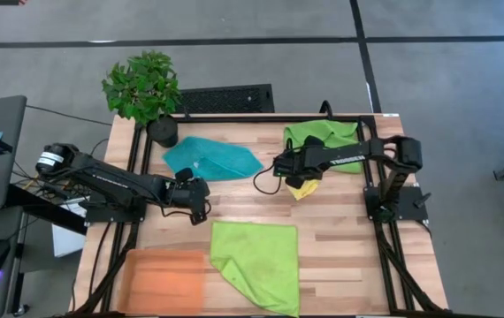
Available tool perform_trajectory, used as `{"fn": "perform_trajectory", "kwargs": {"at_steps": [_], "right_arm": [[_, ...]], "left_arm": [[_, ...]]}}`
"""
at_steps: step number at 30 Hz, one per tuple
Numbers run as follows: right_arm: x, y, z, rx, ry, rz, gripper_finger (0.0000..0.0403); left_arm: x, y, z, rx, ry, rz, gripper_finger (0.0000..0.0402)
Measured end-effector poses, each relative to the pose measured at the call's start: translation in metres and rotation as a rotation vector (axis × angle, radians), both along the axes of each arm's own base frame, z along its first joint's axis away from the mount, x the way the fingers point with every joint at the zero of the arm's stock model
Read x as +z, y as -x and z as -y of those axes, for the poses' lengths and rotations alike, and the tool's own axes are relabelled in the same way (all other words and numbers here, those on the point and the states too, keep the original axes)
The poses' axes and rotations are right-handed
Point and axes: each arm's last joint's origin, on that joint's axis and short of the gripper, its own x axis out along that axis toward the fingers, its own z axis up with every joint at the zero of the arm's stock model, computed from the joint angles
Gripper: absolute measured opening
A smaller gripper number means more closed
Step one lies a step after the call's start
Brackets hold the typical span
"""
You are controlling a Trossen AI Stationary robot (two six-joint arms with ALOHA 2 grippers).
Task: Fold microfiber towels
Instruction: Fold the yellow towel, then put the yellow towel into the orange bin
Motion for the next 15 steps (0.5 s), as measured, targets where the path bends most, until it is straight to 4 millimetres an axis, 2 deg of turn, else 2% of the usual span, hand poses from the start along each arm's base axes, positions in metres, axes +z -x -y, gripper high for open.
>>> {"fn": "perform_trajectory", "kwargs": {"at_steps": [5, 9, 15], "right_arm": [[0.031, 0.001, -0.018, 0.027, -0.015, 0.127, 0.0234], [0.058, 0.011, -0.031, 0.063, -0.011, 0.217, 0.0234], [0.084, 0.023, -0.044, 0.097, -0.043, 0.325, 0.0234]], "left_arm": [[0.008, -0.012, 0.002, 0.075, 0.076, 0.176, 0.0164], [0.016, -0.027, 0.001, 0.125, 0.107, 0.359, 0.0164], [0.003, -0.055, -0.020, 0.300, 0.189, 0.529, 0.0164]]}}
